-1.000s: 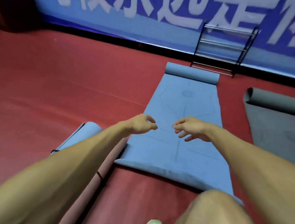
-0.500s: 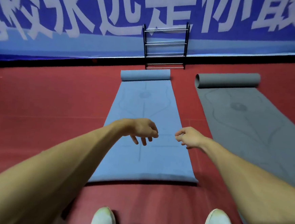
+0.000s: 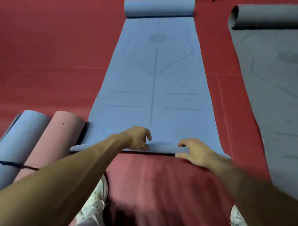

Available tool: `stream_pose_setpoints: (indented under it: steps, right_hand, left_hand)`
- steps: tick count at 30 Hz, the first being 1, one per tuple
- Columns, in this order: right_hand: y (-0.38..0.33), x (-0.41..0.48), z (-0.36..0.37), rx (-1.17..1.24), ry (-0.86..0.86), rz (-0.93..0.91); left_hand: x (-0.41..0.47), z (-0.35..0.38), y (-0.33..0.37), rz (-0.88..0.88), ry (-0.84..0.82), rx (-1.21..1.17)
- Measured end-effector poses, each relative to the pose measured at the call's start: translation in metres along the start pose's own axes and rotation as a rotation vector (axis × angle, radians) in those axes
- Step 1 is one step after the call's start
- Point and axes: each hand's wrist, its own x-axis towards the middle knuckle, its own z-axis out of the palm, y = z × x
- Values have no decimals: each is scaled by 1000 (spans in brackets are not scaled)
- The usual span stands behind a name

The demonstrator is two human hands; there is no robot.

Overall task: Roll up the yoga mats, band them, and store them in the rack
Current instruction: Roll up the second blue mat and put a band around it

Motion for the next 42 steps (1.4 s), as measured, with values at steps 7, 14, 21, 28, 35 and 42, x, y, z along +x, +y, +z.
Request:
stream_pose_setpoints:
  steps: [7,14,21,28,35,42]
  right_hand:
    - [-5,28,48,-113,58,-98]
    - [23,10,28,-255,78,36]
    - [57,-31,9,-248,116,152]
    - [45,-16,31,-156,98,188]
    - [57,2,65,-187,456,-13]
    - [49,13,91,-377,597,-305]
  left_hand:
    - [16,51,-62,-40,135,-45]
    - [3,75,-62,-20,318,-128]
    - [4,91,-39,-31,289,-136]
    - [19,101,-39,-91,292,-239]
    - [54,107,-47,-174,245,-253]
    - [88,111,-57,-244,204,-290]
